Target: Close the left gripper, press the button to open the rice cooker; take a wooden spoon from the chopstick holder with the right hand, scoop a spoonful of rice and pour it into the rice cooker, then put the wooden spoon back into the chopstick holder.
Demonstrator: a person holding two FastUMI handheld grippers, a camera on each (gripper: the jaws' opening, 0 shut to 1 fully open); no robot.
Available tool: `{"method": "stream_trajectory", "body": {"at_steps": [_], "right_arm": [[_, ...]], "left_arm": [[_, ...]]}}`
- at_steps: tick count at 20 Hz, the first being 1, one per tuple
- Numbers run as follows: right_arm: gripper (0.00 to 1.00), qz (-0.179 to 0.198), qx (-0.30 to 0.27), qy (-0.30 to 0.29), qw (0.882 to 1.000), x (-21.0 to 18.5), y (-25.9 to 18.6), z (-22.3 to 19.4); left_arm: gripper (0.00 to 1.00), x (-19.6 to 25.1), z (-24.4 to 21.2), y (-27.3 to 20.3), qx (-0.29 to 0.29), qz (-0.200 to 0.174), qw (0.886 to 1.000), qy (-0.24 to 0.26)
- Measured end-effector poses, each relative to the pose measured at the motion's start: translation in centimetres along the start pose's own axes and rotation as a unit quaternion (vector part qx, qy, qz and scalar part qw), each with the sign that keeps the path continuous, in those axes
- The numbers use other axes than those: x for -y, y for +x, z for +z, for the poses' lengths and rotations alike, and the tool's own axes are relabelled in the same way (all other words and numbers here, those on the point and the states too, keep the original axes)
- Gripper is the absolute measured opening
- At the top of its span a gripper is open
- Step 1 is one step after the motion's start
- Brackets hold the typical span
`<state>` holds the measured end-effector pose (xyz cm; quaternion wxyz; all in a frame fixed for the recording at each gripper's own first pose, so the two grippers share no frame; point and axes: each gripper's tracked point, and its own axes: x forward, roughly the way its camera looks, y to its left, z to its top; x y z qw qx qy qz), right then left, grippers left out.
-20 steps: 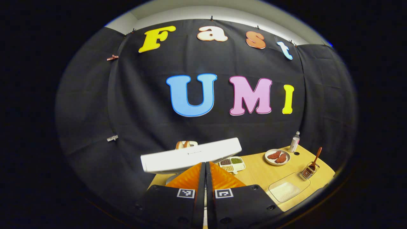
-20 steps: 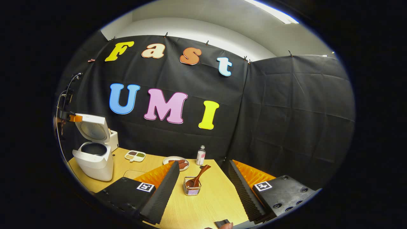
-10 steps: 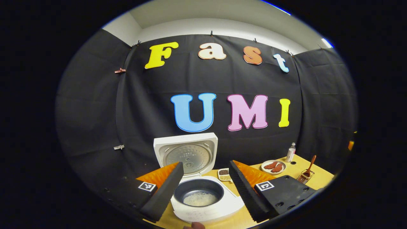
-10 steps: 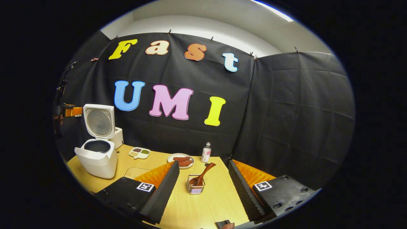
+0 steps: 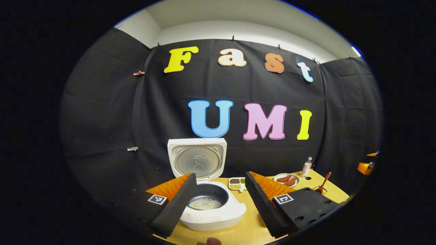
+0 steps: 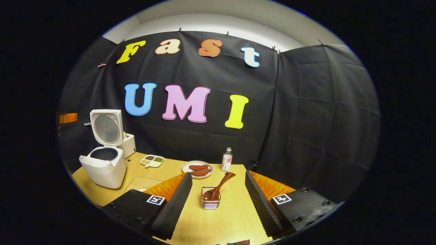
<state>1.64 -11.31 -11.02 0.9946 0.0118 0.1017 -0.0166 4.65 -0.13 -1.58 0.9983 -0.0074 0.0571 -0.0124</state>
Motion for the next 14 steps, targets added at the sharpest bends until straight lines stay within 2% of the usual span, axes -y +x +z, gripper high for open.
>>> {"method": "stream_trajectory", "body": {"at_steps": [5, 9, 14], "right_arm": [[0.98, 0.028, -0.026, 0.018, 0.999, 1.5, 4.7, -4.1], [0.98, 0.059, -0.062, 0.039, 0.996, 1.9, 8.7, -8.1], [0.99, 0.086, -0.095, 0.069, 0.989, 1.5, 13.4, -11.8]], "left_arm": [[0.98, 1.3, -1.2, -2.2, -0.017, 0.021, 0.999, -0.022], [0.97, 2.0, -1.6, -3.4, -0.027, 0.038, 0.999, 0.003], [0.98, 3.3, -2.1, -4.5, -0.038, 0.057, 0.998, 0.009]]}}
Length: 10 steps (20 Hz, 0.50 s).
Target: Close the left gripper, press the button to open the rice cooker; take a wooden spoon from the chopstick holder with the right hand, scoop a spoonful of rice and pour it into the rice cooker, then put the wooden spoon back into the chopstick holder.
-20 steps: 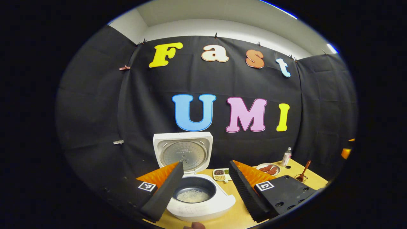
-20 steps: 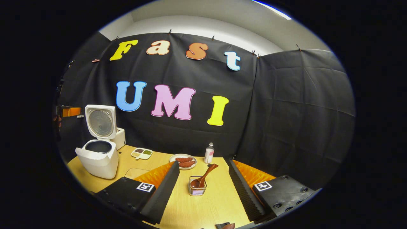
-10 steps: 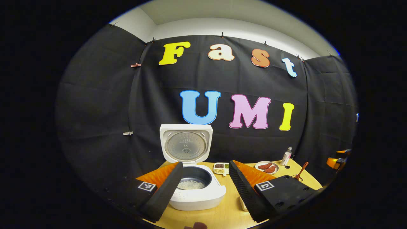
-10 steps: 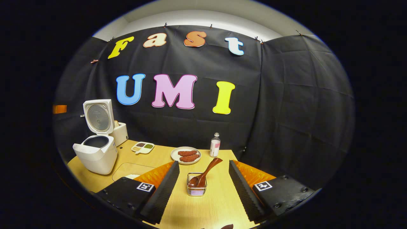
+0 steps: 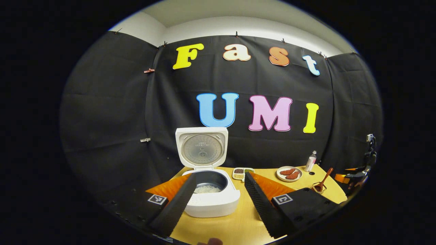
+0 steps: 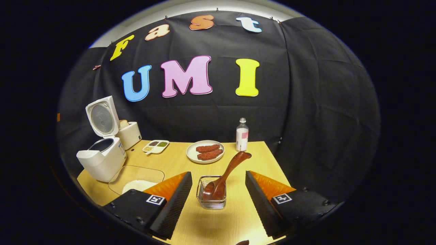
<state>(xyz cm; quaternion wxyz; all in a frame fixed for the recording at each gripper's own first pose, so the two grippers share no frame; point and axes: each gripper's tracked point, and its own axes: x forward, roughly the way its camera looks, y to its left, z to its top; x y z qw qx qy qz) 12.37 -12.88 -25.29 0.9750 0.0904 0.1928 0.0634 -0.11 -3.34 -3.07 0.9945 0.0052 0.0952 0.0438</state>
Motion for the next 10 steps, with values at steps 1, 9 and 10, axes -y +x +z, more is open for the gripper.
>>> {"method": "stream_trajectory", "body": {"at_steps": [1, 9, 10], "right_arm": [[0.98, 0.004, -0.004, 0.009, 1.0, 0.1, 1.1, -0.4], [0.86, 0.025, -0.067, 0.06, 0.996, 1.6, 8.4, -5.6], [0.8, 0.03, -0.076, 0.071, 0.994, 1.6, 9.1, -6.2]], "left_arm": [[0.98, -0.1, -0.3, -0.2, -0.003, 0.009, 1.0, 0.007], [0.97, -0.1, -1.7, -1.2, -0.024, 0.058, 0.998, 0.006], [0.97, 0.0, -1.8, -1.3, -0.026, 0.062, 0.998, 0.007]]}}
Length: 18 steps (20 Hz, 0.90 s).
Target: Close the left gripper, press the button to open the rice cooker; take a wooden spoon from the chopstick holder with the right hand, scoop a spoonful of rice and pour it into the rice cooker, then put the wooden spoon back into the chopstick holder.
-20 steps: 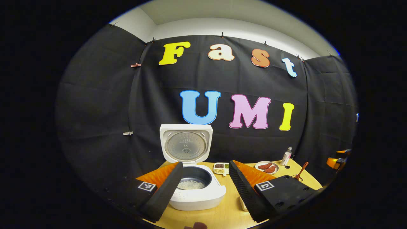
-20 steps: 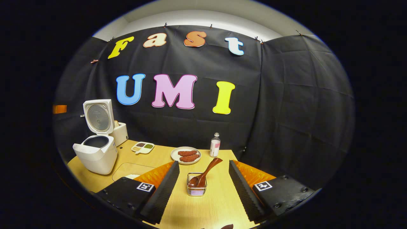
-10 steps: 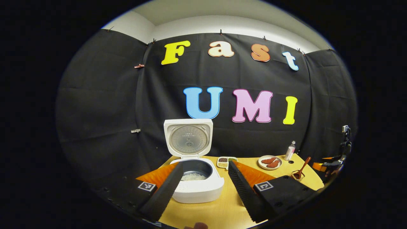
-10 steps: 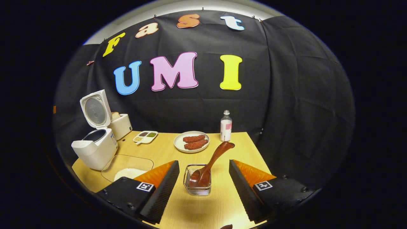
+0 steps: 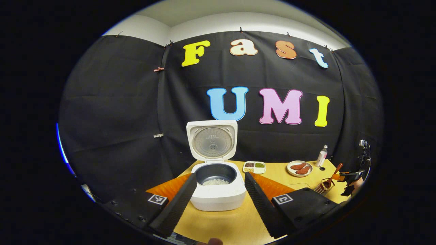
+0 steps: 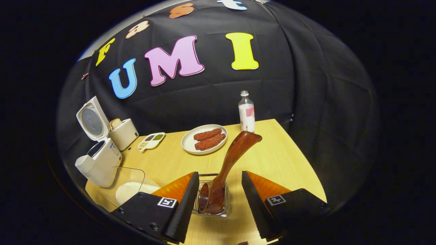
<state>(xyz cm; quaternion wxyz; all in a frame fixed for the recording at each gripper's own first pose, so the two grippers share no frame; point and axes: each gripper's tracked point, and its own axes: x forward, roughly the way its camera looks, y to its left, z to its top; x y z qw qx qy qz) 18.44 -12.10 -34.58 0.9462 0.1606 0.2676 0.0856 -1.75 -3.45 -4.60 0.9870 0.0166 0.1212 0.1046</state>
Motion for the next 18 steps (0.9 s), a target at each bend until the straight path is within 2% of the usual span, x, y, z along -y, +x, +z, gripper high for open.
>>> {"method": "stream_trajectory", "body": {"at_steps": [1, 2, 3, 4, 5, 6, 8, 9, 10, 11, 13, 14, 16, 17, 18], "right_arm": [[0.78, 0.005, -0.009, 0.011, 1.0, 0.0, 0.6, -0.5], [0.6, 0.006, -0.018, 0.019, 1.0, 0.2, 1.2, -1.0], [0.59, 0.012, -0.024, 0.03, 0.999, 0.2, 1.3, -1.4], [0.5, 0.016, -0.026, 0.036, 0.999, 0.1, 1.8, -1.4], [0.5, 0.023, -0.023, 0.036, 0.999, -0.1, 1.8, -1.3], [0.43, 0.028, -0.019, 0.029, 0.999, -0.3, 2.0, -1.2], [0.4, 0.029, -0.008, 0.006, 1.0, -0.4, 2.4, -0.9], [0.31, 0.027, 0.003, -0.003, 1.0, -0.3, 2.7, -0.6], [0.34, 0.03, 0.007, -0.003, 1.0, -0.5, 2.0, -0.2], [0.29, 0.033, 0.009, -0.007, 0.999, -0.7, 2.4, -0.3], [0.27, 0.049, 0.013, 0.008, 0.999, -0.9, 2.1, -0.1], [0.19, 0.059, 0.018, 0.018, 0.998, -1.3, 2.2, 0.2], [0.16, 0.069, 0.031, 0.0, 0.997, -1.5, 1.1, 0.7], [0.1, 0.068, 0.037, -0.009, 0.997, -1.8, 1.6, 0.6], [0.1, 0.072, 0.043, -0.011, 0.996, -2.0, 0.6, 1.2]], "left_arm": [[0.97, 0.2, -0.2, -0.2, -0.002, 0.003, 1.0, 0.001], [0.97, 0.4, -0.3, -0.3, -0.004, 0.006, 1.0, 0.001], [0.97, 0.5, -0.6, -0.4, -0.006, 0.008, 1.0, 0.002], [0.97, 0.5, -0.9, -0.5, -0.01, 0.01, 1.0, 0.004], [0.97, 0.6, -1.2, -0.5, -0.015, 0.011, 1.0, 0.005], [0.97, 0.5, -1.5, -0.7, -0.02, 0.013, 1.0, 0.006], [0.96, 0.1, -1.7, -0.7, -0.024, 0.02, 0.999, 0.009], [0.96, -0.1, -1.6, -0.7, -0.025, 0.024, 0.999, 0.008], [0.96, -0.2, -1.5, -0.8, -0.025, 0.025, 0.999, 0.006], [0.96, -0.2, -1.6, -1.0, -0.024, 0.026, 0.999, 0.005], [0.96, -0.6, -1.6, -1.1, -0.025, 0.031, 0.999, 0.009], [0.96, -0.8, -1.6, -1.2, -0.025, 0.032, 0.999, 0.013], [0.96, -0.9, -1.5, -1.1, -0.024, 0.032, 0.999, 0.02], [0.96, -1.0, -1.5, -1.2, -0.024, 0.031, 0.999, 0.021], [0.96, -1.1, -1.4, -1.1, -0.023, 0.03, 0.999, 0.021]]}}
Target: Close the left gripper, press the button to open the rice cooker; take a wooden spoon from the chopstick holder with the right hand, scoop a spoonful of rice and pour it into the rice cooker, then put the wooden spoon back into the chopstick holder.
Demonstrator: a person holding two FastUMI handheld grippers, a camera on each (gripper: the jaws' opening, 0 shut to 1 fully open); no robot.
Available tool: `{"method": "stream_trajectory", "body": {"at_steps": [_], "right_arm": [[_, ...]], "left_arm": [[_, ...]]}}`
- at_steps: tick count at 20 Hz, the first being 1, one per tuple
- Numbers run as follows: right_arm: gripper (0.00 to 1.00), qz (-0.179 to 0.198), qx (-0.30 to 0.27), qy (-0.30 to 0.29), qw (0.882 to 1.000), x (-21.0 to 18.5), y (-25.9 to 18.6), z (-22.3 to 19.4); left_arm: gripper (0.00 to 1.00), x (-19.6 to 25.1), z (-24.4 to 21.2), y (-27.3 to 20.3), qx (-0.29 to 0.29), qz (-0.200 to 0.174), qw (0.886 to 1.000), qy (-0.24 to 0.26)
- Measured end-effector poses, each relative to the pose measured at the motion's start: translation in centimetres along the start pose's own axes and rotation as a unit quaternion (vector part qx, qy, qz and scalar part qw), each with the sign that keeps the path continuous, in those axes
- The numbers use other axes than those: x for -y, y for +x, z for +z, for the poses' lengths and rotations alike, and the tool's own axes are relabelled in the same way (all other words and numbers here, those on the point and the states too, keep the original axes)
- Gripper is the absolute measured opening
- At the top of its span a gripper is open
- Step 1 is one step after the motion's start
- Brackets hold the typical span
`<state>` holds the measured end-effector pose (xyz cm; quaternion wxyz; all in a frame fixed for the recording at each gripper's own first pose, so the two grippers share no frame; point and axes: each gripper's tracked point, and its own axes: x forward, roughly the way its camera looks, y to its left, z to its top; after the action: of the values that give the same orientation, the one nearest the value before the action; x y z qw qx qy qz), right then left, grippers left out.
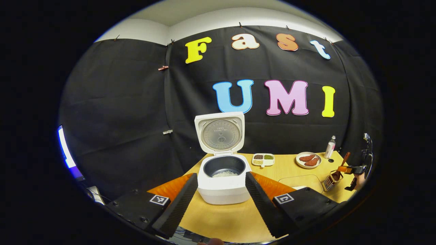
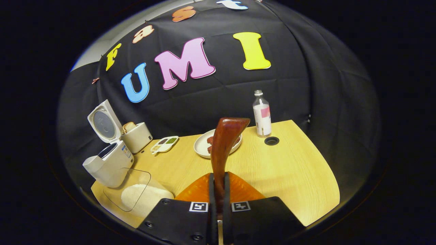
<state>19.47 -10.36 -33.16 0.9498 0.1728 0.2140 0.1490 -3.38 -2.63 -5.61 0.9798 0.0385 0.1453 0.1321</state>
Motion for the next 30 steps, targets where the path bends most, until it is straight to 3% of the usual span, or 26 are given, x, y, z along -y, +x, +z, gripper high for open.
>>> {"method": "stream_trajectory", "body": {"at_steps": [1, 7, 14, 15, 21, 26, 30], "right_arm": [[0.14, -0.004, 0.007, 0.002, 1.0, -0.1, -0.1, 0.7], [0.1, -0.017, 0.064, 0.016, 0.998, -1.4, -2.9, 6.7], [0.1, 0.041, 0.103, -0.011, 0.994, -13.2, -6.4, 10.6], [0.13, 0.048, 0.102, -0.018, 0.994, -15.1, -6.4, 10.1], [0.1, 0.043, 0.072, -0.114, 0.99, -22.7, -3.7, 4.3], [0.1, 0.009, 0.043, -0.196, 0.98, -24.0, 0.0, -1.1], [0.1, -0.036, 0.021, -0.254, 0.966, -22.4, 2.3, -4.2]], "left_arm": [[0.96, 0.0, 0.1, -0.1, 0.001, -0.002, 1.0, -0.003], [0.96, -1.5, 0.0, 0.0, 0.004, -0.016, 1.0, -0.011], [0.96, -4.6, 0.0, 0.3, 0.014, -0.039, 0.999, -0.01], [0.96, -5.0, 0.0, 0.5, 0.016, -0.044, 0.999, -0.008], [0.97, -6.0, -0.5, 1.2, 0.013, -0.077, 0.997, -0.019], [0.96, -6.9, -1.2, 2.2, 0.008, -0.095, 0.995, -0.018], [0.96, -7.3, -2.1, 3.6, -0.004, -0.106, 0.994, -0.017]]}}
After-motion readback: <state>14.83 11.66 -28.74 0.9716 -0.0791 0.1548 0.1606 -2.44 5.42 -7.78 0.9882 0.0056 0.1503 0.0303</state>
